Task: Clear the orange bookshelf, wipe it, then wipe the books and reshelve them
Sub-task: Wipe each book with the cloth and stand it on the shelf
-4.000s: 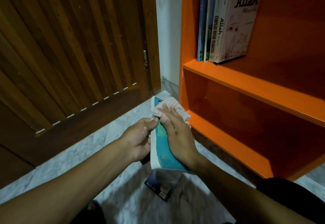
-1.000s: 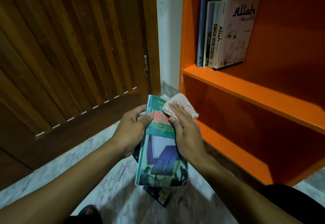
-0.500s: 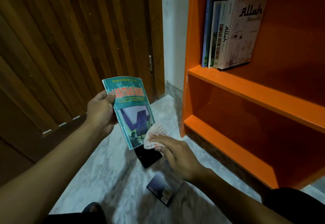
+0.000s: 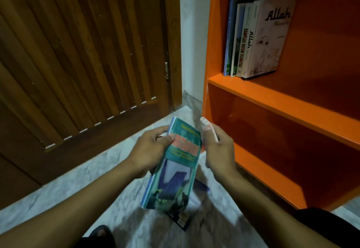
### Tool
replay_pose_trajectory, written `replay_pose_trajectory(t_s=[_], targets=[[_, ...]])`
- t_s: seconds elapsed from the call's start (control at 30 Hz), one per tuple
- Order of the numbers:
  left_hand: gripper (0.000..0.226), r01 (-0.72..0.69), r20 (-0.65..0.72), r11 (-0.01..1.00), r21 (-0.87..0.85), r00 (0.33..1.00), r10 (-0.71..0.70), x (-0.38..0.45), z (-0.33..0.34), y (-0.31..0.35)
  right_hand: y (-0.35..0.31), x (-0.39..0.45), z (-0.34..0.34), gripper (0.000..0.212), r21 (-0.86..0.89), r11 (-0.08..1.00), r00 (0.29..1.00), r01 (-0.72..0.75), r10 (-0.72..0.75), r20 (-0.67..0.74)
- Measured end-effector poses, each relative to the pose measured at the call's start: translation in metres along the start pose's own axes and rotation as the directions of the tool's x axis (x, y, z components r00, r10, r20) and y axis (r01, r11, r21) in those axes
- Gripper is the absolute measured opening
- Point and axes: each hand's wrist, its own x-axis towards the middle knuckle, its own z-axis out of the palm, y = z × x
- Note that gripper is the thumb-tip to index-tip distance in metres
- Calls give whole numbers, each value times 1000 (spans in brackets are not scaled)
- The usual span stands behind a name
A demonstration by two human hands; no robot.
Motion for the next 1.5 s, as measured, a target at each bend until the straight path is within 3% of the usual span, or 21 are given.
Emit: replay_pose_trajectory(t_s=[0.13, 0.3, 0.5, 0.63, 0.77, 0.87, 0.97, 1.03, 1.17, 1.2, 1.3, 1.43, 1.5], targets=[[28, 135, 77, 944, -300, 990, -118, -4, 32, 2, 0, -10, 7, 39, -217, 974, 997, 64, -54, 52], [27, 204, 47, 840, -503, 977, -210, 8, 37, 1, 0, -22, 15, 42, -240, 955, 972, 177, -131, 194], [21, 178, -52, 790, -587, 965, -256, 15, 27, 3, 7, -34, 21, 46, -201, 956, 939, 215, -145, 313], [25, 116, -188, 744, -658, 932, -311, 22, 10, 7, 15, -43, 25, 45, -172, 902, 869, 396, -308, 387], [29, 25, -326, 773, -634, 898, -296, 32, -10, 5, 20, -48, 28, 38, -89, 845, 791, 527, -450, 416], [28, -17, -396, 812, -583, 879, -265, 38, -28, 3, 20, -49, 26, 36, -95, 831, 749, 549, -439, 496], [28, -63, -408, 844, -532, 893, -191, 41, -40, 4, 26, -43, 22, 29, -154, 863, 755, 482, -320, 573], [29, -94, -390, 851, -516, 911, -136, 41, -45, 6, 28, -38, 19, 28, -206, 895, 798, 395, -223, 560], [33, -139, -300, 881, -452, 954, -3, 41, -51, 11, 22, -24, 12, 13, -207, 977, 945, 57, 14, 327], [34, -140, -267, 890, -434, 964, 21, 40, -51, 13, 22, -18, 11, 22, -178, 984, 957, -27, 77, 279], [35, -155, -155, 916, -370, 982, 103, 36, -47, 20, 18, -1, 4, 55, -68, 983, 926, -168, 181, 331], [38, -216, -25, 930, -297, 975, 219, 27, -38, 31, 5, 12, -3, 28, 65, 976, 912, -207, 168, 373], [38, -306, -12, 927, -217, 951, 310, 24, -38, 39, -5, 17, -11, 25, 76, 980, 926, -185, 148, 347]])
